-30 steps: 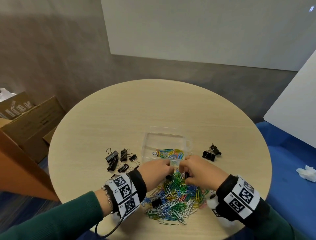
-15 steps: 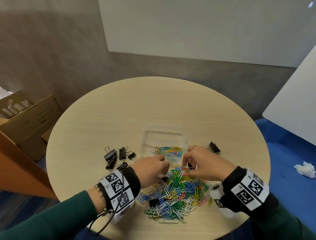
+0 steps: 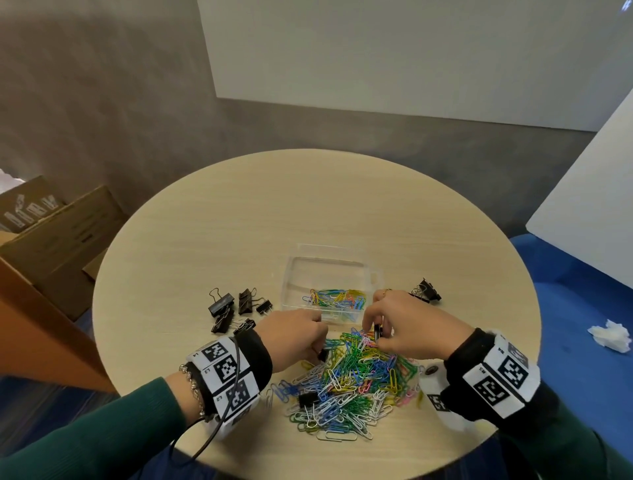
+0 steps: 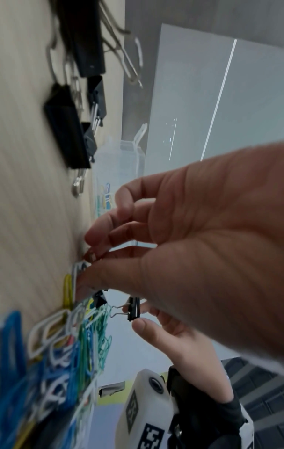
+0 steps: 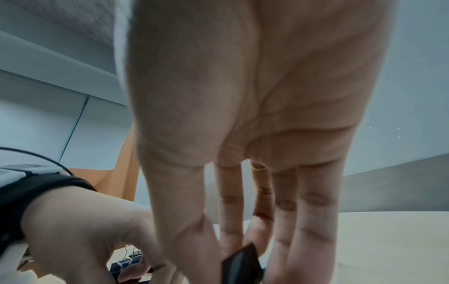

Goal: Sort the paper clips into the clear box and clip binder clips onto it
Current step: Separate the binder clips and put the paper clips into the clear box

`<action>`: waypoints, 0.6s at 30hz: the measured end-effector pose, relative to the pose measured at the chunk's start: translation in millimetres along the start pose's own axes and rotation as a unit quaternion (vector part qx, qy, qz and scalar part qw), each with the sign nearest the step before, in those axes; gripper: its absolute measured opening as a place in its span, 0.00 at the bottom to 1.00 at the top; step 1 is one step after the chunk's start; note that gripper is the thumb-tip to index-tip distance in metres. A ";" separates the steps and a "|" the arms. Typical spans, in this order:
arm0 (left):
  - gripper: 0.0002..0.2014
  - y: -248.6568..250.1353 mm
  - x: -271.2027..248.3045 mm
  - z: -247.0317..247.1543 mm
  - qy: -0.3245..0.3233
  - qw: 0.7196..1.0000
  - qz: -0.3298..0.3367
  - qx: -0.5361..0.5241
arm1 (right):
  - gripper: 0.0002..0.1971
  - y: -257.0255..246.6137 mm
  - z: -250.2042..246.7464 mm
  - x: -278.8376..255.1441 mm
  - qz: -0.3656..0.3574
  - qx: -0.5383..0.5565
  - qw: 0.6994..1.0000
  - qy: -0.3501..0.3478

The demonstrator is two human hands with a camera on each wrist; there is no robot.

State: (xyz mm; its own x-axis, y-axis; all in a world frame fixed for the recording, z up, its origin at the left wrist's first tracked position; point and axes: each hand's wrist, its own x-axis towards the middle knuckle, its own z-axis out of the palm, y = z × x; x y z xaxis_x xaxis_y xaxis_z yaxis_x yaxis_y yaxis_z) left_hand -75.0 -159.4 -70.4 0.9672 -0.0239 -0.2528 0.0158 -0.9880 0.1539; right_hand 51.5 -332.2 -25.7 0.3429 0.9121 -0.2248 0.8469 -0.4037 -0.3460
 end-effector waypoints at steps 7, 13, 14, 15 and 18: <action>0.10 -4.7 -5.3 -4.1 0.033 0.996 0.015 -0.084 | 0.08 -6.2 -2.4 -0.6 -0.010 0.022 1.000 0.013; 0.09 -22.2 -23.5 -21.7 0.114 0.982 -0.026 -0.151 | 0.04 -16.9 0.7 2.3 -0.015 0.122 0.992 0.034; 0.07 -28.4 -26.6 -24.4 0.127 0.981 -0.039 -0.139 | 0.04 -19.9 2.8 4.6 -0.018 0.143 0.989 0.031; 0.06 -35.5 -29.2 -26.9 0.132 0.982 -0.052 -0.122 | 0.04 -23.3 5.4 7.7 -0.022 0.161 0.986 0.025; 0.13 -58.2 -34.3 -30.1 0.104 0.987 -0.097 -0.071 | 0.09 -37.5 15.6 20.3 -0.048 0.182 0.982 -0.034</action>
State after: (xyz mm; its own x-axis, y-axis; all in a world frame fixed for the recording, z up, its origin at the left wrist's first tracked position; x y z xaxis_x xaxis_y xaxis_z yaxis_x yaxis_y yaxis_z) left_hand -101.5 -96.5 -41.9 0.9735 0.2099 -0.0909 0.2266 -0.9391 0.2582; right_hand 20.4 -299.6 -31.4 0.2303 0.9452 -0.2313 0.6686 -0.3264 -0.6682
